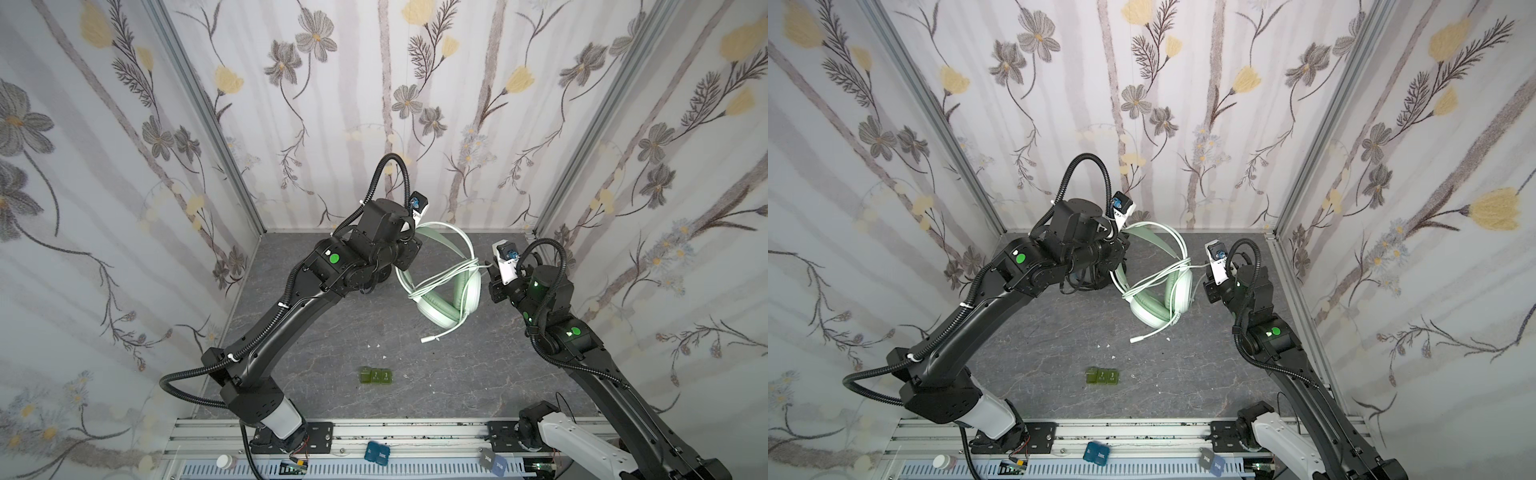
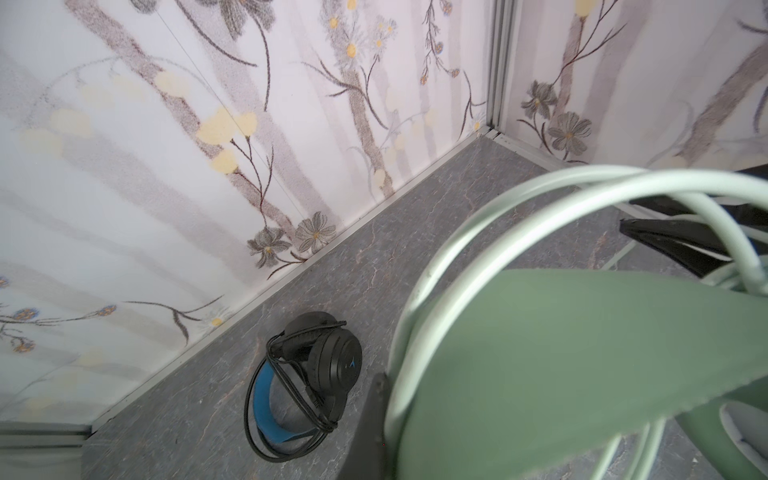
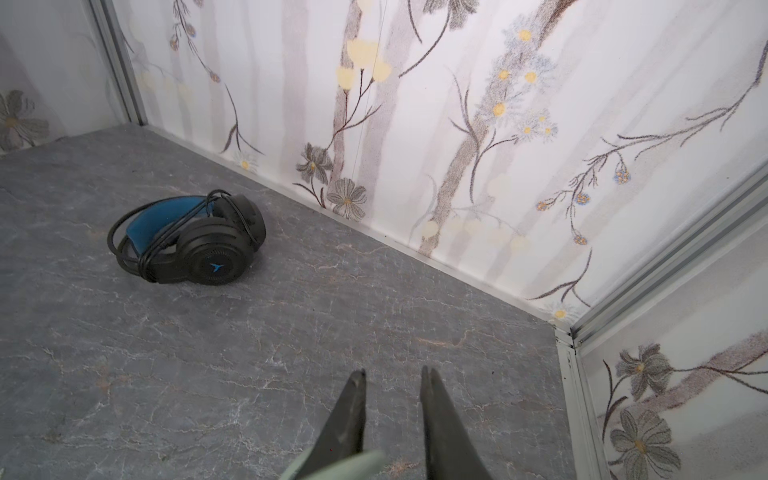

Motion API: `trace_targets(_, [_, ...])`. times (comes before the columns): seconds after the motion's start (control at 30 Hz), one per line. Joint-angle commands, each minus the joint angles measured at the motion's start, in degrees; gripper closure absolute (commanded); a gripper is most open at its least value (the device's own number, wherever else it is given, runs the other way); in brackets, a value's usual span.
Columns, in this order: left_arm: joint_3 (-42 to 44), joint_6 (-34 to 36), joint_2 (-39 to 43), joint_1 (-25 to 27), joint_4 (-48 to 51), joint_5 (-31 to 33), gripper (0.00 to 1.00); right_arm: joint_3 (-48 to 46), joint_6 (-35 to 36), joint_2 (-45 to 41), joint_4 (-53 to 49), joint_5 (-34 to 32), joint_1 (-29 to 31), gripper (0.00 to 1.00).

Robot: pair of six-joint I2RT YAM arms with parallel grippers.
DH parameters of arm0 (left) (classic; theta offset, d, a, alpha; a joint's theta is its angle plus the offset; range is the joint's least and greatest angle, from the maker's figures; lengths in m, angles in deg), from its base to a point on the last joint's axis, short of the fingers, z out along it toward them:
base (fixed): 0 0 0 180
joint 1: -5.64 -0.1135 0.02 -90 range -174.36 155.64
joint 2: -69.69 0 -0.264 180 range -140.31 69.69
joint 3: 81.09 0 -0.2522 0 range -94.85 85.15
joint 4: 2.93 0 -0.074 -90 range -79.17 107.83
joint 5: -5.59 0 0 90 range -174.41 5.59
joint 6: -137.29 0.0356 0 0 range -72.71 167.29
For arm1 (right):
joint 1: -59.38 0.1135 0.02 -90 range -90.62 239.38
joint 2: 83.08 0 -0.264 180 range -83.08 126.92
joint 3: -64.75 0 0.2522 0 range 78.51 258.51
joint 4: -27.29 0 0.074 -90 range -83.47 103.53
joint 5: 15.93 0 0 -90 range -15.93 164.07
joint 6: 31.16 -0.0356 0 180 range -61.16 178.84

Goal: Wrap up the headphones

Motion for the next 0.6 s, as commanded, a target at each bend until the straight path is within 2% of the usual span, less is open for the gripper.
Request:
trace_targets(0.0, [-2.0, -2.7, 0.0, -0.1, 0.9, -4.7, 1.00, -0.4, -2.7, 0.5, 3.2, 3.4, -0.3, 0.74])
trace_targets(0.33, [-6.1, -10.4, 0.2, -0.1, -1.9, -12.2, 1.00, -0.7, -4.2, 0.3, 4.3, 4.8, -0.7, 0.73])
trace_targets(0.57, [-11.1, -13.2, -0.5, -0.9, -1.5, -17.8, 1.00, -1.1, -4.9, -0.2, 5.6, 6.6, -0.8, 0.75])
